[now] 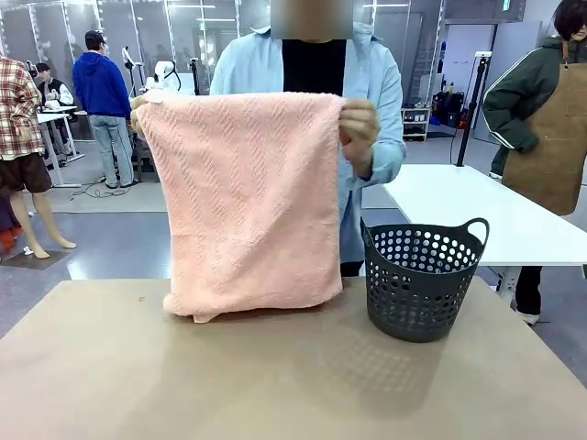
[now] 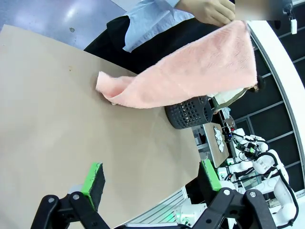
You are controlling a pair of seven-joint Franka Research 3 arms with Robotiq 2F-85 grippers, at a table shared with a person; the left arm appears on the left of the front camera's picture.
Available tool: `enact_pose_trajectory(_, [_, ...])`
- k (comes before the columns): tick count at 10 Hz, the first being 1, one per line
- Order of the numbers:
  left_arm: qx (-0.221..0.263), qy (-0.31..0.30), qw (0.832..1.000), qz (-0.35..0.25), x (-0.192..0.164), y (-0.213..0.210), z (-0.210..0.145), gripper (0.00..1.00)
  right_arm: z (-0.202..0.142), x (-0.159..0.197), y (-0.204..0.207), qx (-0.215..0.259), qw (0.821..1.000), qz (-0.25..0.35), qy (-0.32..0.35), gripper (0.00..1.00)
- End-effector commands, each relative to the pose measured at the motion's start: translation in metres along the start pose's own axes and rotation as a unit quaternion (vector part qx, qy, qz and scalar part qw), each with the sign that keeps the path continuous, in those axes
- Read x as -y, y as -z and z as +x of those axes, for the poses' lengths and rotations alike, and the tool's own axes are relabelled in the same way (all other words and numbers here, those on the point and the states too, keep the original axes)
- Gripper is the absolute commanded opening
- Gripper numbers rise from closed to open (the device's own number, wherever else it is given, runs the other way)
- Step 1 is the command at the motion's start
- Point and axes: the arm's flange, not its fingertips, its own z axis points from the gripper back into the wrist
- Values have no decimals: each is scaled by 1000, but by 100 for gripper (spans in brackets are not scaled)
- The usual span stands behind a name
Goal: Fold the towel.
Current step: Grab the top end of the 100 cm Hotel Towel extended by the human.
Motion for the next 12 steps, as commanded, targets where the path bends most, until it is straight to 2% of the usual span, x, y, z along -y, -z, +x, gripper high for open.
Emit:
enact_pose_trajectory(1, [6, 8, 1000, -12, -1, 1, 4, 100, 2, 0, -1, 4, 1000, 4, -8, 100])
enact_pose_trajectory(12, [6, 8, 1000, -12, -1, 1, 4, 100, 2, 0, -1, 4, 1000, 4, -8, 100])
